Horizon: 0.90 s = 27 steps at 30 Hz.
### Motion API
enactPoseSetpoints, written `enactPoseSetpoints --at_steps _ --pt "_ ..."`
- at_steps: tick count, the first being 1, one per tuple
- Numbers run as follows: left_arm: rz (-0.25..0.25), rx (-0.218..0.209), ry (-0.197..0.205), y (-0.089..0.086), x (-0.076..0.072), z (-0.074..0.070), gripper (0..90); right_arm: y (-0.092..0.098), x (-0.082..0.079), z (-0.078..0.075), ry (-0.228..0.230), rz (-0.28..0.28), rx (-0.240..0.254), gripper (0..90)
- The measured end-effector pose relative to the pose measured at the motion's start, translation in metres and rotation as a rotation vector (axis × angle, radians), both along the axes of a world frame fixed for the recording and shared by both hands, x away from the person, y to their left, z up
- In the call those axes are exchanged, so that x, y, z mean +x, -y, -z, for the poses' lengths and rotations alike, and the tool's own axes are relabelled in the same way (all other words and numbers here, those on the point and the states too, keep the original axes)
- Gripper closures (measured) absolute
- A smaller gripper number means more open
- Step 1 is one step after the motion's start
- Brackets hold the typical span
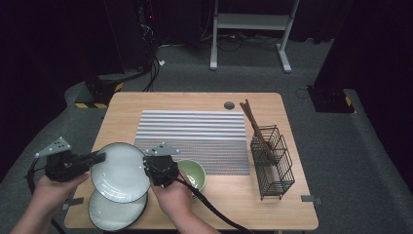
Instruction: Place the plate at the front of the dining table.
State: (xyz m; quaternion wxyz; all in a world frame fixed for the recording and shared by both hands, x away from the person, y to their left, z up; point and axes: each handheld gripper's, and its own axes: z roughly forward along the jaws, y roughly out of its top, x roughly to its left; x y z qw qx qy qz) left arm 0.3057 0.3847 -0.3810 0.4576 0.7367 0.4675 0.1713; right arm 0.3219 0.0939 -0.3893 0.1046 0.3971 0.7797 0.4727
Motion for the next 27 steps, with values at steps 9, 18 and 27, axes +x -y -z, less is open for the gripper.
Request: enactPoseSetpoints --at_steps 9,18,27 --pt "-0.016 -0.025 0.029 0.008 0.006 0.003 77.9 0.008 0.009 -0.003 0.029 -0.005 -0.017 84.8" --pt "-0.026 -0.043 0.066 0.016 0.012 0.000 78.0 0.016 0.017 -0.011 0.054 -0.001 -0.012 84.8" --pt "-0.027 -0.039 0.098 0.026 0.015 -0.005 78.3 0.025 0.019 -0.018 0.090 0.008 -0.010 84.7"
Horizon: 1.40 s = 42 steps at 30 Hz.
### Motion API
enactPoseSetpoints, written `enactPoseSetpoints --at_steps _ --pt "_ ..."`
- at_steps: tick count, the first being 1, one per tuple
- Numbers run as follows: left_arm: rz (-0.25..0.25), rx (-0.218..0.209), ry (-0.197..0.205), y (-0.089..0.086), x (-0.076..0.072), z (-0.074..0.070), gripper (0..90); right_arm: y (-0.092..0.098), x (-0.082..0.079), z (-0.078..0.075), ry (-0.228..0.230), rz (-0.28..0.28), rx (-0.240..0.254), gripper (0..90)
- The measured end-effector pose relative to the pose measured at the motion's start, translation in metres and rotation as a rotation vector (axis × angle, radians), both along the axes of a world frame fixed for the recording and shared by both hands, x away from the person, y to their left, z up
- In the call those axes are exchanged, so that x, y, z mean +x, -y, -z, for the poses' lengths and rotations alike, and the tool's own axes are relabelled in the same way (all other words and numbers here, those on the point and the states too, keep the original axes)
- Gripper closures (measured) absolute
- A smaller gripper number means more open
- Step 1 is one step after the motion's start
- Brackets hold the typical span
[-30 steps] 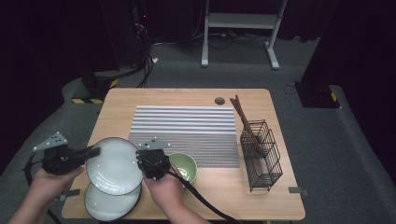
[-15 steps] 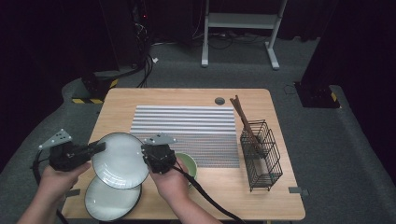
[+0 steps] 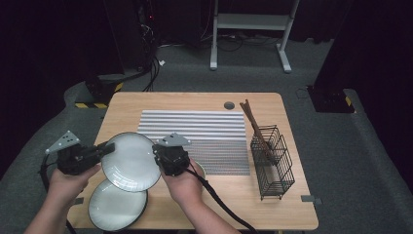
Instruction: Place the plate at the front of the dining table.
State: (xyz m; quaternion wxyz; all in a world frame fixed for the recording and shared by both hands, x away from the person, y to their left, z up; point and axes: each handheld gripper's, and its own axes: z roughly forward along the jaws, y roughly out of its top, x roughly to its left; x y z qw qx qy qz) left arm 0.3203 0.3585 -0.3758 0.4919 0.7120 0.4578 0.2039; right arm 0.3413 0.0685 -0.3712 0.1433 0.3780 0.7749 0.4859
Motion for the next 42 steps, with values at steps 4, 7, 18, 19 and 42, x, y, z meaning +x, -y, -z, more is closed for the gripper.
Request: enactPoseSetpoints --at_steps 4,7,18,19,42 --pt "-0.006 -0.009 0.009 0.004 0.002 -0.001 78.2 0.003 0.003 -0.002 0.007 0.003 0.004 84.6" --pt "-0.005 -0.006 0.022 0.008 0.004 -0.002 78.6 0.007 0.005 -0.005 0.024 0.005 0.001 84.6" --pt "-0.008 -0.033 0.044 0.020 0.014 -0.001 79.1 0.021 0.014 -0.007 0.065 0.008 0.012 84.5" --pt "-0.007 -0.034 0.045 0.022 0.015 0.000 79.1 0.023 0.016 -0.007 0.067 0.007 0.010 84.5" --pt "0.007 -0.069 0.077 0.061 0.042 0.000 80.3 0.059 0.035 -0.011 0.117 0.057 0.002 83.9"
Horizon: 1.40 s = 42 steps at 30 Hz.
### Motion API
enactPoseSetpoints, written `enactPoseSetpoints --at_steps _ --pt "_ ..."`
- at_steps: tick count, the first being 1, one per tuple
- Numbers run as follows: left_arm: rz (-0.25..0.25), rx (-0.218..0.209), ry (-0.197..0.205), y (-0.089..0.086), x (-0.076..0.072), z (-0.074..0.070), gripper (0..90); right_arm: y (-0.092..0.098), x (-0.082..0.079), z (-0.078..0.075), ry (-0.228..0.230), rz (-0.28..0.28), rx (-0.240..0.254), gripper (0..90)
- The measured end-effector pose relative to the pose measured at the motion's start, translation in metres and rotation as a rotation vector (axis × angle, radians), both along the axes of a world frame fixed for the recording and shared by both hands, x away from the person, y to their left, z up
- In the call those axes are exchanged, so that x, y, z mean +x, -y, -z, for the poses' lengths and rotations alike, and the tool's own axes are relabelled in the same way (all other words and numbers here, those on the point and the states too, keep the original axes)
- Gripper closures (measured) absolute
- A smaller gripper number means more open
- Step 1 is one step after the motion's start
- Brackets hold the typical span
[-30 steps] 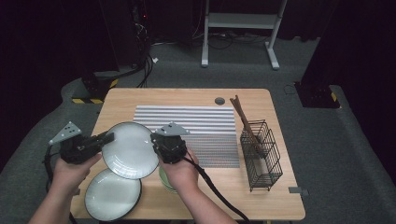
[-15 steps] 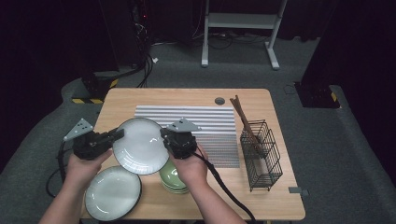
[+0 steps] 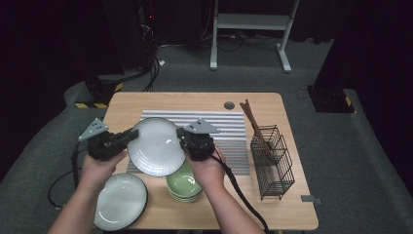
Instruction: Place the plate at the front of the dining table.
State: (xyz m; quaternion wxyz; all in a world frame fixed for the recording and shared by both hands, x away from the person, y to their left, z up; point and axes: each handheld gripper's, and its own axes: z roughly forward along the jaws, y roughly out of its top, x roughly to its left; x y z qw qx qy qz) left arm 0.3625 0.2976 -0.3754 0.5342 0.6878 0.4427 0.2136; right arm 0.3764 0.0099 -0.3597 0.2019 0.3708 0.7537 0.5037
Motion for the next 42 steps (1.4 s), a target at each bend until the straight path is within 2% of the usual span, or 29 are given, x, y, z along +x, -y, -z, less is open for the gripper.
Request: enactPoseSetpoints --at_steps 1,4,5,6,7,8,10,11,12,13,14,15,16,25,26,29,37,42 --pt "0.011 0.021 -0.003 -0.001 0.001 -0.001 80.3 0.001 0.001 0.000 0.003 0.002 -0.001 83.9" --pt "0.011 0.019 -0.001 0.002 0.004 -0.001 80.3 0.003 0.003 -0.001 0.011 0.007 0.000 83.8" --pt "0.000 -0.006 0.002 0.005 0.005 -0.001 80.4 0.004 0.004 -0.001 0.012 0.011 0.000 83.7" --pt "0.010 0.018 0.002 0.004 0.005 -0.002 80.3 0.005 0.004 -0.001 0.012 0.013 0.001 83.7" --pt "0.011 0.019 0.004 0.005 0.006 -0.002 80.4 0.006 0.005 -0.001 0.014 0.016 0.002 83.6" --pt "-0.004 -0.010 0.009 0.008 0.007 -0.002 80.4 0.007 0.005 -0.001 0.018 0.018 0.003 83.6" --pt "-0.005 -0.014 0.014 0.011 0.008 -0.003 80.5 0.009 0.006 -0.001 0.015 0.024 0.012 83.5" --pt "0.010 0.016 0.012 0.009 0.009 -0.004 80.5 0.010 0.007 -0.001 0.017 0.028 0.017 83.4" --pt "0.009 0.019 0.015 0.010 0.009 -0.004 80.5 0.011 0.007 -0.001 0.019 0.031 0.020 83.4" --pt "-0.006 -0.020 0.019 0.014 0.010 -0.004 80.5 0.012 0.008 -0.001 0.019 0.034 0.022 83.3" --pt "0.011 0.016 0.018 0.013 0.011 -0.004 80.5 0.013 0.008 -0.001 0.021 0.036 0.022 83.3" --pt "-0.004 -0.019 0.022 0.017 0.012 -0.004 80.6 0.014 0.009 -0.001 0.027 0.039 0.023 83.2" --pt "-0.006 -0.025 0.025 0.018 0.013 -0.004 80.6 0.015 0.009 -0.001 0.028 0.043 0.024 83.2" --pt "-0.009 -0.035 0.041 0.029 0.029 -0.009 80.4 0.024 0.020 -0.002 0.042 0.063 0.048 83.3" --pt "0.014 0.028 0.038 0.025 0.031 -0.010 80.4 0.025 0.021 -0.001 0.044 0.064 0.051 83.3" --pt "0.008 0.022 0.027 0.028 0.037 -0.008 80.3 0.026 0.028 0.001 0.039 0.071 0.050 83.2" --pt "0.008 0.013 0.033 0.034 0.048 -0.004 80.1 0.031 0.036 0.002 0.047 0.094 0.042 83.1" --pt "0.006 0.010 0.050 0.037 0.050 -0.002 80.1 0.034 0.038 0.003 0.055 0.098 0.042 83.1"
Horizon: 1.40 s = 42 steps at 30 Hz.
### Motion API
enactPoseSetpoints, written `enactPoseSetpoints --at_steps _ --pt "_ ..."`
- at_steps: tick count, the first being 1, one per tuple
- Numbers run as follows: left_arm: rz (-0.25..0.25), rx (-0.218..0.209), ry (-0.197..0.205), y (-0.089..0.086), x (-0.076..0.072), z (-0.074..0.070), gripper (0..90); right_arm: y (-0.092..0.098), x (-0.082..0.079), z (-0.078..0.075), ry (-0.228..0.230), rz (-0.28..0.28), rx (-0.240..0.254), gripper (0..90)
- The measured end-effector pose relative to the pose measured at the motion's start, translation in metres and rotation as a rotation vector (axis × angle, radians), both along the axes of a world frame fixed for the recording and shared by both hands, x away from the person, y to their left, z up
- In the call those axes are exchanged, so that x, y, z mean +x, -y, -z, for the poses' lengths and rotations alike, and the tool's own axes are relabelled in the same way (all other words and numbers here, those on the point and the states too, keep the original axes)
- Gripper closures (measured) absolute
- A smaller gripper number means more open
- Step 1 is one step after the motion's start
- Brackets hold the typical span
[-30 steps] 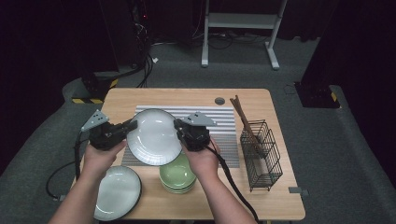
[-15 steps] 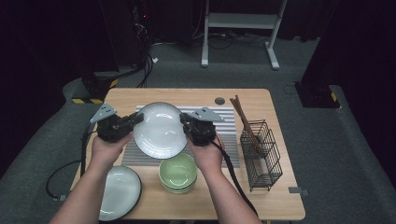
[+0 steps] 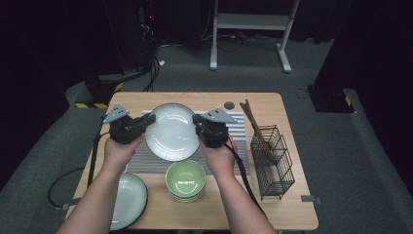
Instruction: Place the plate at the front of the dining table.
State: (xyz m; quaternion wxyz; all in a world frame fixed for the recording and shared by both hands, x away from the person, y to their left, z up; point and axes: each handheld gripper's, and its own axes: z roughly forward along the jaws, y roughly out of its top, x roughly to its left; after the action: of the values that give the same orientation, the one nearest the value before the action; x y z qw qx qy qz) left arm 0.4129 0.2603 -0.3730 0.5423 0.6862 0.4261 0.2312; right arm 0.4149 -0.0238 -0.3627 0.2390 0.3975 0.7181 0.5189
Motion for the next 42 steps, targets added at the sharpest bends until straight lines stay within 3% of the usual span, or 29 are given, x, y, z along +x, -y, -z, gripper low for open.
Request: enactPoseSetpoints --at_steps 12,22,42 --pt "-0.003 0.016 0.011 0.006 0.009 0.005 80.1 0.005 0.009 0.007 -0.009 0.009 0.002 83.0" --pt "-0.010 -0.007 0.022 0.011 0.015 0.009 80.0 0.008 0.015 0.008 0.005 0.022 0.001 82.9" --pt "-0.027 0.008 0.044 0.016 0.025 0.021 80.3 0.012 0.029 0.021 0.004 0.021 0.006 82.6"
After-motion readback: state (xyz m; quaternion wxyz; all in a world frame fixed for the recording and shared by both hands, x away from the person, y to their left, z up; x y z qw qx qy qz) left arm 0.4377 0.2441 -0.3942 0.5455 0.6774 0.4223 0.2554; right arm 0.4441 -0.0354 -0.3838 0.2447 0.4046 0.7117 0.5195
